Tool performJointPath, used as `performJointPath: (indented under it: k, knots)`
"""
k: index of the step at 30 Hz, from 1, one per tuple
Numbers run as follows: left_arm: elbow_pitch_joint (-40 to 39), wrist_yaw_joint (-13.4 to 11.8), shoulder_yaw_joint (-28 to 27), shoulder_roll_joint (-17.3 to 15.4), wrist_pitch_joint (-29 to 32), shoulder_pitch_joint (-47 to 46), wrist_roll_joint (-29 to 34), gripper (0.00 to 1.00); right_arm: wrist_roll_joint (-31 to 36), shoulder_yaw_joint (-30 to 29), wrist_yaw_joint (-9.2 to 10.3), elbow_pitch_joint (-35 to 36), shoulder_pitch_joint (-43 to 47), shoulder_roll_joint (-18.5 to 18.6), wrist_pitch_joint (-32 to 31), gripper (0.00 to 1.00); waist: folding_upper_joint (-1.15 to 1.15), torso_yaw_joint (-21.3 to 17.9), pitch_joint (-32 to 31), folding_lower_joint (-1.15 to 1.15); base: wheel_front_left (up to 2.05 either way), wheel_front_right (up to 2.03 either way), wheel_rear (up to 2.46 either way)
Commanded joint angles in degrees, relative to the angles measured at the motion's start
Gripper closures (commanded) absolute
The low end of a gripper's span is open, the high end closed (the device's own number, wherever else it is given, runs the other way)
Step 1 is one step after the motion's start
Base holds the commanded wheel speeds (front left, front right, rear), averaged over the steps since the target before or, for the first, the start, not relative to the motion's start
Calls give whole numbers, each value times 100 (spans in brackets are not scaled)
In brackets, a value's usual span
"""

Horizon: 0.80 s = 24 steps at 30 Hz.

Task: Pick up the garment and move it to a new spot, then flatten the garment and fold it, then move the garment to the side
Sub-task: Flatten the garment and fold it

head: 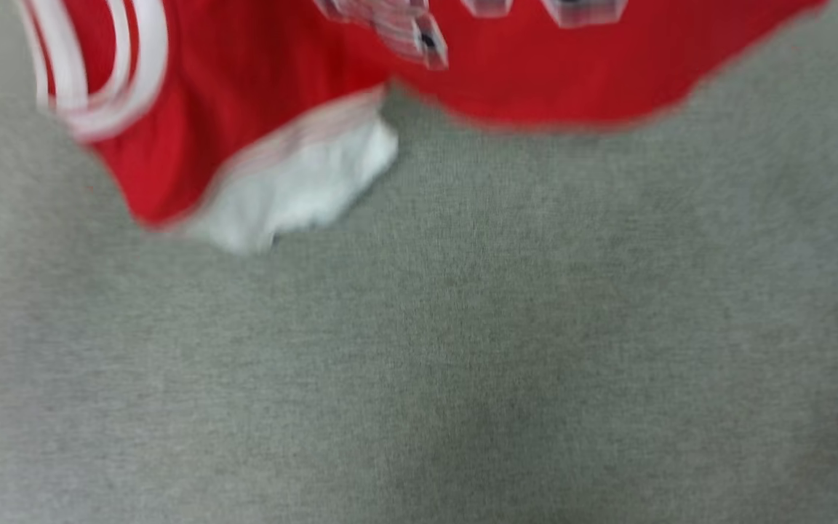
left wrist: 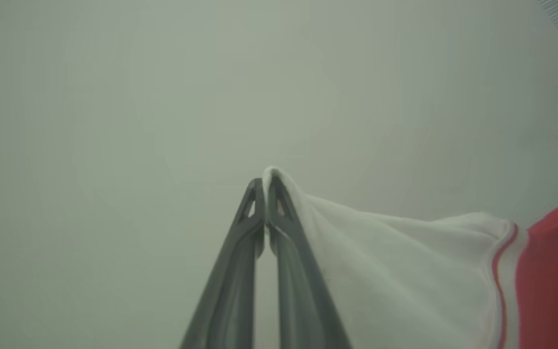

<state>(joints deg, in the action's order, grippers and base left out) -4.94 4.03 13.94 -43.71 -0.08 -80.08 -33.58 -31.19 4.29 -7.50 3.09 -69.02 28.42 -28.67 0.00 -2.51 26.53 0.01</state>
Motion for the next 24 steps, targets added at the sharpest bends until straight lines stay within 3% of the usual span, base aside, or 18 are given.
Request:
performJointPath:
  k: [1, 9, 14, 19, 24]
  knots:
    - [262, 55, 59, 83, 37, -275, -31, 100, 122, 108, 2, -154, -303, 41, 169, 100, 0, -8, 491, -1, 0, 0, 0]
    - [1798, 255, 417, 376, -345, -2158, 303, 100, 681, 383, 4, -1643, -1729, -155, 1271, 100, 0, 136, 1236, -1, 0, 0, 0]
    - [2662, 315, 712, 582, -660, -2799, 287, 100, 983, 472, 5, -2450, -2307, -310, 1888, 100, 0, 272, 1561, -1, 0, 0, 0]
    - [3360, 336, 1025, 786, -1104, -2664, 167, 100, 1114, 594, 4, -3101, -2278, -491, 2427, 100, 0, 392, 1685, -1, 0, 0, 0]
    - [3662, 342, 1443, 985, -1373, -1795, -281, 100, 1099, 1243, 4, -3595, -1732, -363, 2600, 100, 0, 517, 1476, -1, 0, 0, 0]
